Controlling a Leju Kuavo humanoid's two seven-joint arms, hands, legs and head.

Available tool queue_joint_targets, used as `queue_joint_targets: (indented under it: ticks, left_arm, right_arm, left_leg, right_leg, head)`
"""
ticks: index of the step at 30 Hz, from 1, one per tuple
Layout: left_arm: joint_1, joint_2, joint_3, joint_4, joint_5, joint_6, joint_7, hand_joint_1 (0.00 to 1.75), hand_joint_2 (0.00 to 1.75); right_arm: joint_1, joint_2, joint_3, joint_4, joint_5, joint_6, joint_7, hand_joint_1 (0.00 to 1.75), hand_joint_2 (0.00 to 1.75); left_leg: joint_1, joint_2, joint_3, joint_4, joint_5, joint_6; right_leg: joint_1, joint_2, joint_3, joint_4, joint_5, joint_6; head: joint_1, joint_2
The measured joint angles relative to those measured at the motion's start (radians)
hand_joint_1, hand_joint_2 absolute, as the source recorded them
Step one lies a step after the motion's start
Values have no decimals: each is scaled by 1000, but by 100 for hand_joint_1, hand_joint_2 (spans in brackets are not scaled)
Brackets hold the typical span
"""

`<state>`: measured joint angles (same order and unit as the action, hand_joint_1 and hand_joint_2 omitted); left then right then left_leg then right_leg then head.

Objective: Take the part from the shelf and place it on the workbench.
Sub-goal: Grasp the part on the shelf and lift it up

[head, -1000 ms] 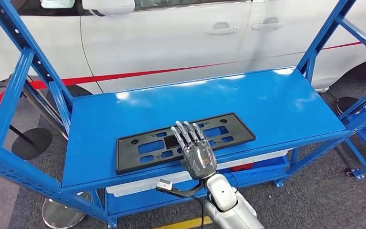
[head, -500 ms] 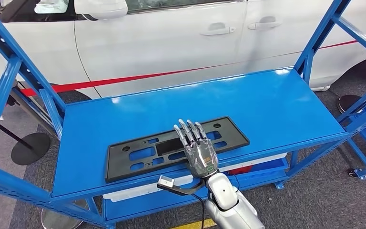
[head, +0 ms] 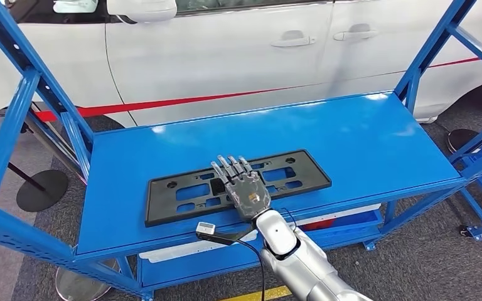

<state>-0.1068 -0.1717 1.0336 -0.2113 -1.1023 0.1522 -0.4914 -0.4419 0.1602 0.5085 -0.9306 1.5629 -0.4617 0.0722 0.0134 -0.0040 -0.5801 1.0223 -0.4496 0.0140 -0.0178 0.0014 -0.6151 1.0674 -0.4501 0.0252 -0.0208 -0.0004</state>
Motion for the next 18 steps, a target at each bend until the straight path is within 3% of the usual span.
queue_joint_targets:
  ticks: [1,5,7,9,10,11,12,14,15,16,18]
  left_arm:
    - [0,0,0,0,0,1,2,0,0]
    - [1,-2,0,0,0,6,4,0,0]
    - [2,-2,0,0,0,7,3,0,0]
    - [3,-2,0,0,0,7,3,0,0]
    - [4,-2,0,0,-1,7,3,0,0]
    - [6,-2,0,0,-2,7,3,0,0]
    - [6,-2,0,0,-3,7,4,0,0]
    - [5,-2,0,0,-5,7,4,0,0]
    - [4,-2,0,0,-5,7,4,0,0]
    - [4,-2,0,0,-4,7,4,0,0]
    - [4,-2,0,0,-3,7,3,0,0]
  right_arm:
    - [-14,8,4,22,0,8,-3,175,175]
    - [-43,27,15,83,0,12,-8,175,175]
    - [-54,33,16,106,0,11,-10,175,175]
    - [-61,35,16,129,0,9,-10,175,175]
    - [-62,35,15,139,0,7,-10,175,175]
    - [-62,35,15,148,0,3,-9,175,175]
    - [-63,35,14,153,0,-1,-9,175,175]
    - [-64,35,8,158,-1,-9,-11,175,175]
    - [-63,35,1,159,-2,-13,-13,175,175]
    - [-61,35,-7,157,-6,-17,-17,175,175]
    - [-50,35,-29,141,-19,-23,-30,175,175]
  left_leg:
    - [-1,0,-1,0,0,-6]
    - [1,-1,-6,7,-9,-30]
    - [3,0,-41,87,-57,-36]
    - [3,0,-106,224,-118,-41]
    - [3,0,-130,272,-129,-42]
    - [3,0,-137,284,-122,-42]
    - [3,0,-124,253,-95,-40]
    - [3,1,-62,119,-26,-34]
    - [1,0,-34,61,-6,-29]
    - [0,0,-18,25,3,-25]
    - [-3,-1,-13,10,2,-16]
  right_leg:
    - [2,1,12,-30,5,-4]
    - [5,0,17,-49,8,-29]
    - [3,-2,20,-55,11,-42]
    - [7,-3,20,-55,9,-48]
    - [9,-3,21,-54,8,-49]
    - [11,-2,22,-53,7,-49]
    - [12,-1,23,-51,6,-49]
    - [13,1,26,-45,0,-44]
    - [15,1,25,-42,-2,-40]
    - [17,1,24,-39,-4,-36]
    - [19,1,22,-40,-3,-26]
  head:
    - [0,0]
    - [0,0]
    - [-1,0]
    - [-1,0]
    - [-1,0]
    - [-1,0]
    - [-1,0]
    - [-1,0]
    - [0,0]
    - [0,0]
    - [0,0]
